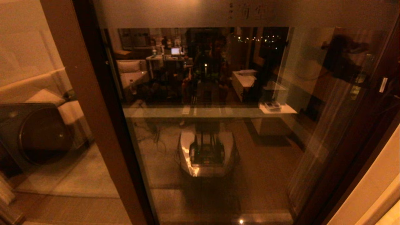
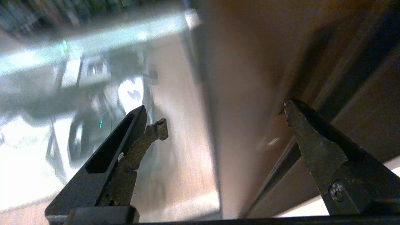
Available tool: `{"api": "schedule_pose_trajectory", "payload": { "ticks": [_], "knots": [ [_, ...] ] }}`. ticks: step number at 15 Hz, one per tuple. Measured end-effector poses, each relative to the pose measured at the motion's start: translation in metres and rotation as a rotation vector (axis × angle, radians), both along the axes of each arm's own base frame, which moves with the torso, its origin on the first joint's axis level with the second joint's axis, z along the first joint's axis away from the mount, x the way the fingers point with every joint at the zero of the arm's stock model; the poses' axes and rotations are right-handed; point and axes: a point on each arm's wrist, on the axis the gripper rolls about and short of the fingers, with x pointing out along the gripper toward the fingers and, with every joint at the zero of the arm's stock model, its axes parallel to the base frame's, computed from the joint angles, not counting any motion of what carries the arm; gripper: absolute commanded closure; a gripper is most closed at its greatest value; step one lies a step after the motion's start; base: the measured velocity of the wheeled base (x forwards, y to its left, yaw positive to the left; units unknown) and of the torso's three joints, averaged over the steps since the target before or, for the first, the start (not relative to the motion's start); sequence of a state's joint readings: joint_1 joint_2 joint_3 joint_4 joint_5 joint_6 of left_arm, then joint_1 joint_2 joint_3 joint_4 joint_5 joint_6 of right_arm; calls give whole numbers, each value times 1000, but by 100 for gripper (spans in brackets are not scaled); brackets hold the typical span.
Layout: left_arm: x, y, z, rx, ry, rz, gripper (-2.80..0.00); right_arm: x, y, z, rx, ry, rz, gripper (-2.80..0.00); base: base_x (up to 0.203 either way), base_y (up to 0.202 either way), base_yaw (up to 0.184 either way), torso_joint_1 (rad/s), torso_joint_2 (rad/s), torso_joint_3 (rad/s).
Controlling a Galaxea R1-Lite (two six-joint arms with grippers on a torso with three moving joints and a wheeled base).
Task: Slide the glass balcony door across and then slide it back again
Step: Close the slid door
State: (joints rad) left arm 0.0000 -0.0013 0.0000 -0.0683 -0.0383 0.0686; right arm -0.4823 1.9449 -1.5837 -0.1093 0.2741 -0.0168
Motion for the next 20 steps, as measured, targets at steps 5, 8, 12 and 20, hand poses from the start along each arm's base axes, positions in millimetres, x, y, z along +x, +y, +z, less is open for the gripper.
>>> {"api": "schedule_pose_trajectory", "payload": {
  "ticks": [5, 8, 12, 20],
  "knots": [
    [0, 0, 0, 0, 0, 0, 0, -35, -10, -5, 49, 2, 108, -280, 0, 0, 0, 0, 0, 0],
    [0, 0, 0, 0, 0, 0, 0, -42, -8, -1, 15, -27, 121, -280, 0, 0, 0, 0, 0, 0],
    [0, 0, 0, 0, 0, 0, 0, -36, -8, -4, 6, -36, 133, -280, 0, 0, 0, 0, 0, 0],
    [0, 0, 0, 0, 0, 0, 0, -23, -13, -12, -2, -46, 143, -280, 0, 0, 0, 0, 0, 0]
  ]
}}
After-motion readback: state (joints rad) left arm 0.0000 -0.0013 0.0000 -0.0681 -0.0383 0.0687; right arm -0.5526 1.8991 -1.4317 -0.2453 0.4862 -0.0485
